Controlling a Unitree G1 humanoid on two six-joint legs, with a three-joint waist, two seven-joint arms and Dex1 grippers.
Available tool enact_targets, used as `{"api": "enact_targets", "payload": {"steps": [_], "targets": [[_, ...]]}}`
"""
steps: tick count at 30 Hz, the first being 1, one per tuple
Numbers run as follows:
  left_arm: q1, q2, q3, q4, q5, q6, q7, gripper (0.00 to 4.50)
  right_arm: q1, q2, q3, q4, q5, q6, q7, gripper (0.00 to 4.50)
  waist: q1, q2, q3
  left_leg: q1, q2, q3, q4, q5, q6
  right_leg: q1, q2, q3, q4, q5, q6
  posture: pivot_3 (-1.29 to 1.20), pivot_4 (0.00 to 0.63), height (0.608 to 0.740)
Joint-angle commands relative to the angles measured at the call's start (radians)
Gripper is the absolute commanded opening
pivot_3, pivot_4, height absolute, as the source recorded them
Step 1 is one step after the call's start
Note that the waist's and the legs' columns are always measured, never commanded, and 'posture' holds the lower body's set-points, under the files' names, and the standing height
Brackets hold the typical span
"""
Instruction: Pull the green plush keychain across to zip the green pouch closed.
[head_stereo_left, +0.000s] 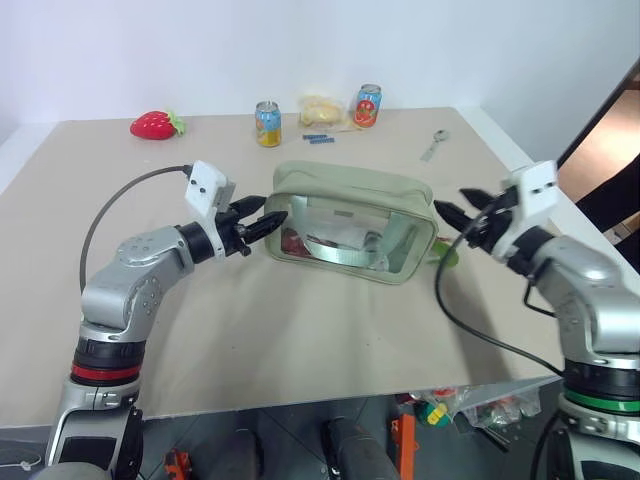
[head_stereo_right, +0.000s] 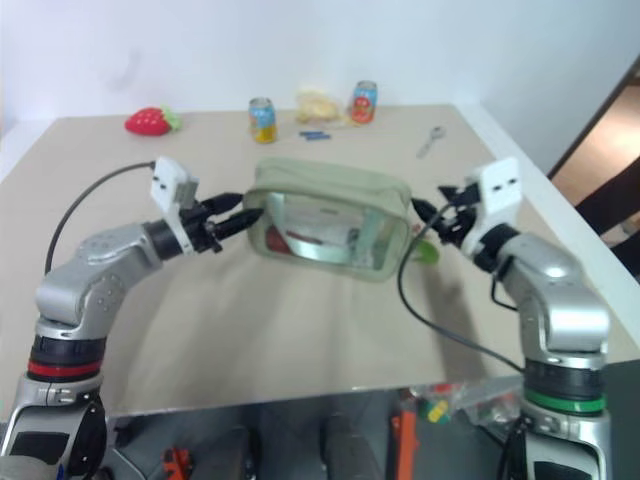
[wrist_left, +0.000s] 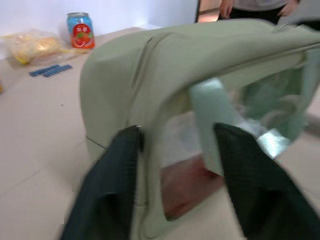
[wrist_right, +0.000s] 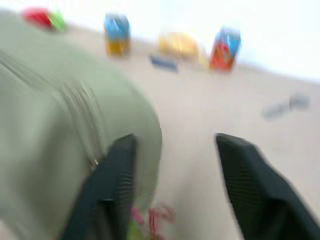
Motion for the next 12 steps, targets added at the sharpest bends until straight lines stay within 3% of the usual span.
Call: {"api": "enact_targets", "payload": {"steps": [1, 3, 6, 12], "targets": [[-0.037, 0.043, 0.093, -0.017, -0.060, 0.000, -0.023, 4.05, 0.050, -0.042, -0.079, -0.063, 0.077, 0.018, 0.052, 4.00, 0.000, 0.000, 0.000, 0.000, 0.000, 0.000, 0.000, 0.000, 0.000, 0.000, 0.000, 0.000, 0.000, 0.000, 0.000, 0.00, 0.150, 0.740], [-0.026, 0.065, 0.129, -0.032, -0.086, 0.007, -0.026, 4.46, 0.092, -0.058, -0.110, -0.091, 0.108, 0.010, 0.078, 4.45, 0.001, 0.000, 0.000, 0.000, 0.000, 0.000, 0.000, 0.000, 0.000, 0.000, 0.000, 0.000, 0.000, 0.000, 0.000, 0.00, 0.150, 0.740], [0.031, 0.110, 0.161, -0.071, -0.075, -0.017, -0.029, 4.46, 0.162, -0.059, -0.157, -0.137, 0.158, 0.010, 0.095, 4.45, -0.002, 0.000, 0.000, 0.001, 0.000, 0.000, 0.000, 0.000, 0.000, 0.000, 0.000, 0.000, 0.000, -0.001, -0.001, 0.00, 0.150, 0.740], [0.277, 0.163, 0.086, -0.106, 0.158, -0.179, 0.039, 4.46, 0.388, 0.048, -0.156, -0.234, 0.124, -0.081, 0.028, 4.45, -0.002, 0.000, -0.001, 0.003, 0.001, 0.000, -0.001, 0.000, 0.000, 0.002, 0.000, 0.001, 0.000, -0.002, -0.003, 0.00, 0.150, 0.740]]}}
